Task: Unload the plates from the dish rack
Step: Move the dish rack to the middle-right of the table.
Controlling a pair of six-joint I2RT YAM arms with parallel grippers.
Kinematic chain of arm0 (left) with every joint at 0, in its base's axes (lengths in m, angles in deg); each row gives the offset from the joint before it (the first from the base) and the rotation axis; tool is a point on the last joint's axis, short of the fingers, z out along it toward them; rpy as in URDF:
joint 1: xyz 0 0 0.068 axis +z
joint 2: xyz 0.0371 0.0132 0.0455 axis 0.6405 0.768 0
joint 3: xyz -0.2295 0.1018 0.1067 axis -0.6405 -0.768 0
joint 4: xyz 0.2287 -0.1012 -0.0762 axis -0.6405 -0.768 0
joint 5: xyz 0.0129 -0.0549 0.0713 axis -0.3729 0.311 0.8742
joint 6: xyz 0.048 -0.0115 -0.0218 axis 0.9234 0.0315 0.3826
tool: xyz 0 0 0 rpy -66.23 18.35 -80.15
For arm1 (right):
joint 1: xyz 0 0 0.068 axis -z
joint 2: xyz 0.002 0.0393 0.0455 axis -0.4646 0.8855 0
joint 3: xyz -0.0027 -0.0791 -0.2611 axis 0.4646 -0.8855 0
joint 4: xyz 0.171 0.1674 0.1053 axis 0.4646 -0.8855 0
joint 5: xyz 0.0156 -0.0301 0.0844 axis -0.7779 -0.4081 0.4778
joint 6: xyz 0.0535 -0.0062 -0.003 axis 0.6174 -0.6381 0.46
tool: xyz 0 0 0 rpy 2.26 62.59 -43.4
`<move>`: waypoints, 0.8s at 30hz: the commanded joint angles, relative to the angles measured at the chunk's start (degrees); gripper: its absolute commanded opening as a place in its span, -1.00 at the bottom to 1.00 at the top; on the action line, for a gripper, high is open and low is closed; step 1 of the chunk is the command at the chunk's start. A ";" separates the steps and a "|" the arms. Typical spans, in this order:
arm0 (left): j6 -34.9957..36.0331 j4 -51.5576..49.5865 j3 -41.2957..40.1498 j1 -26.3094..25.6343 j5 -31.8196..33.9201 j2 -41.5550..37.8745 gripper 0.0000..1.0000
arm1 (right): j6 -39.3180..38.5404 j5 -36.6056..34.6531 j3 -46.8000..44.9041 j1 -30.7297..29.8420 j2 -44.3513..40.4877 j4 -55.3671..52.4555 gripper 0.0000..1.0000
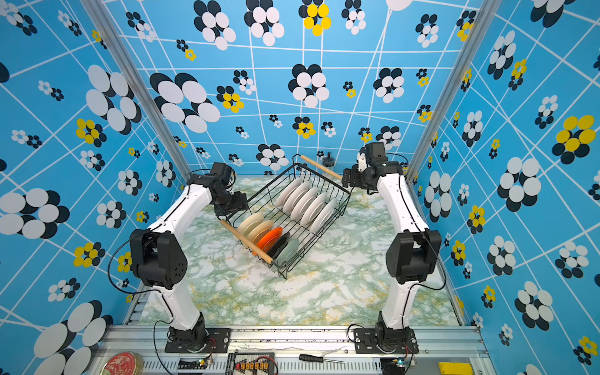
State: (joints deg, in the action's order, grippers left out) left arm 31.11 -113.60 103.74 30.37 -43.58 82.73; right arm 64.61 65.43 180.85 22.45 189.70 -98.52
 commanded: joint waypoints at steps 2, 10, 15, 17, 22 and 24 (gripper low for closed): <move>-0.97 -0.72 -1.34 -2.51 -1.32 0.24 0.63 | 3.77 0.19 -2.99 0.22 -5.10 -1.53 0.99; -4.50 0.00 -0.16 -9.14 -2.58 0.96 0.61 | 5.68 -0.96 -6.62 0.55 -8.06 -6.12 0.99; -6.30 0.79 2.53 -12.75 -4.44 3.42 0.60 | 6.21 0.66 -10.81 1.66 -10.75 -7.04 0.98; -7.09 1.06 3.64 -13.92 -4.81 4.29 0.60 | 6.58 1.46 -12.49 2.33 -11.38 -7.18 0.95; -8.33 0.22 7.18 -17.36 -5.13 6.18 0.58 | 7.18 0.87 -16.47 3.80 -12.87 -7.18 0.88; -8.92 -0.07 8.28 -18.71 -5.08 6.75 0.58 | 7.27 0.30 -17.86 4.62 -13.53 -6.62 0.88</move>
State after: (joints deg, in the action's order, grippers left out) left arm 23.89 -113.64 109.55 13.72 -46.42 88.42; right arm 70.93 66.06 164.65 26.14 178.29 -104.16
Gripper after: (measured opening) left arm 0.791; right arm 0.942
